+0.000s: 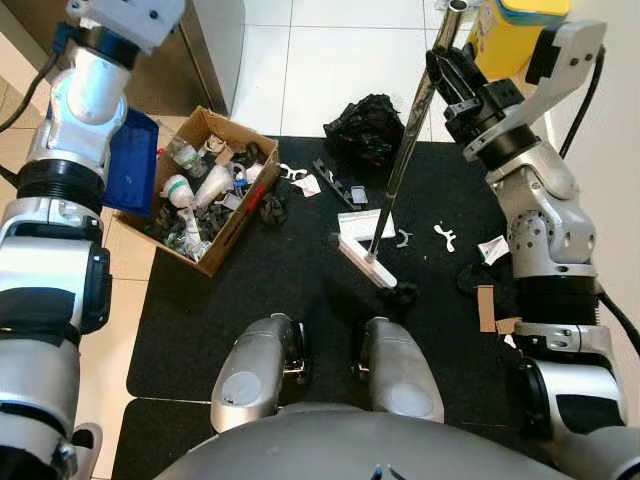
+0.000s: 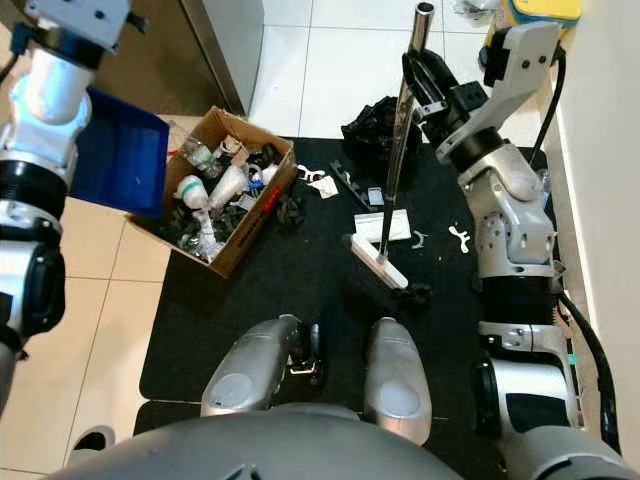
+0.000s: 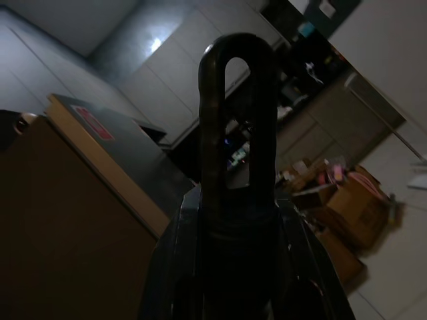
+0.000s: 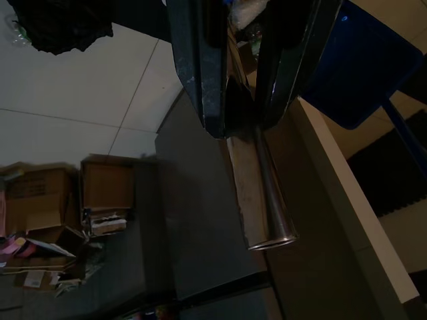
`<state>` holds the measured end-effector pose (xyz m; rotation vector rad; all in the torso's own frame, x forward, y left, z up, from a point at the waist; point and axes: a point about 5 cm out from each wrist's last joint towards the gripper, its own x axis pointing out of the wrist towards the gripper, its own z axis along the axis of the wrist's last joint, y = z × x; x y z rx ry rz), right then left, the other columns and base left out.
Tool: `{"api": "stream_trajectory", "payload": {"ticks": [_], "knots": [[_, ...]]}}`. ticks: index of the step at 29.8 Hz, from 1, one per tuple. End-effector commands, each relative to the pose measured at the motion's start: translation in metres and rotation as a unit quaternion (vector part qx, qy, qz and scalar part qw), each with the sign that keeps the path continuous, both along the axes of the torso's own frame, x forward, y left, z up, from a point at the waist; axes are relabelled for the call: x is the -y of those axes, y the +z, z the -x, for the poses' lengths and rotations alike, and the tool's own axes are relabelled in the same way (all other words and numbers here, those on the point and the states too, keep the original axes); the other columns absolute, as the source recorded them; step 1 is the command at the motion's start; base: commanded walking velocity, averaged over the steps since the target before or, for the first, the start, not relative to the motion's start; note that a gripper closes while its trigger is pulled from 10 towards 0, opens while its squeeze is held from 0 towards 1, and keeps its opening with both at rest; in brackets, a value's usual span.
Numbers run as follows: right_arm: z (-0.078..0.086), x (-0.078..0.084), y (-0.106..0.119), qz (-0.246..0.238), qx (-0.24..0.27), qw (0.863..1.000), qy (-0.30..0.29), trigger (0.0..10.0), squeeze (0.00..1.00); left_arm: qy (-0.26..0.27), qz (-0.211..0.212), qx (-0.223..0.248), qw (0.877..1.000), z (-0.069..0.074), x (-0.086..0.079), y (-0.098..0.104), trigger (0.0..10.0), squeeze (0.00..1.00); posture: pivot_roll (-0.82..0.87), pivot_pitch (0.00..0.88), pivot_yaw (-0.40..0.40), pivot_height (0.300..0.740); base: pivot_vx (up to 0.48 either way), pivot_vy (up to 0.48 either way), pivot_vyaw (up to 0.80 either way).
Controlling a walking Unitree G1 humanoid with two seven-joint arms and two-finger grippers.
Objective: Sweep floor
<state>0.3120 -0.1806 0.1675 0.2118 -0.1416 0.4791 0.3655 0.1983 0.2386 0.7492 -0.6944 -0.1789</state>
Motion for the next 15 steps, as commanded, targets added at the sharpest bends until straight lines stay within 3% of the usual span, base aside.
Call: {"api": "stream_trajectory", "payload": {"ticks": [1,4,5,6,7,9,13,15], "knots": [[0.000,0.001,0.014,-0.006,0.031,1.000,-0.002,10.0,0.00,-0.025,-0.013,0.045,0.999,0.002,0.010,0.020,10.0,0.00,0.09,0.027,0.045,0.740,0.000,0.000,0.00],[-0.001,0.005,0.016,-0.009,0.035,0.999,-0.014,10.0,0.00,-0.031,0.000,0.052,0.998,0.002,0.012,0.025,10.0,0.00,0.09,0.027,0.043,0.740,0.000,0.000,0.00],[-0.003,0.012,0.020,-0.016,0.042,0.998,-0.040,10.0,0.00,-0.035,0.043,0.061,0.997,0.000,0.015,0.036,10.0,0.00,0.09,0.025,0.045,0.740,0.000,0.000,0.00],[-0.003,0.012,0.020,-0.016,0.042,0.998,-0.040,10.0,0.00,-0.035,0.043,0.061,0.997,0.000,0.015,0.036,10.0,0.00,0.09,0.025,0.045,0.740,0.000,0.000,0.00],[-0.005,0.018,0.024,-0.023,0.048,0.997,-0.063,10.0,0.00,-0.039,0.093,0.065,0.993,-0.002,0.016,0.047,10.0,0.00,0.09,0.025,0.045,0.740,0.000,0.000,0.00],[-0.006,0.020,0.025,-0.024,0.050,0.996,-0.068,10.0,0.00,-0.040,0.104,0.066,0.992,-0.003,0.016,0.049,10.0,0.00,0.09,0.025,0.045,0.740,0.000,0.000,0.00],[-0.007,0.044,0.036,-0.016,0.075,0.985,-0.153,10.0,0.00,-0.063,0.203,0.033,0.977,-0.009,0.024,0.054,10.0,0.00,0.07,0.023,0.056,0.740,0.000,0.000,0.00],[-0.007,0.048,0.037,-0.012,0.078,0.983,-0.166,10.0,0.00,-0.067,0.219,0.022,0.973,-0.010,0.025,0.052,10.0,0.00,0.07,0.023,0.056,0.740,0.000,0.000,0.00]]}}
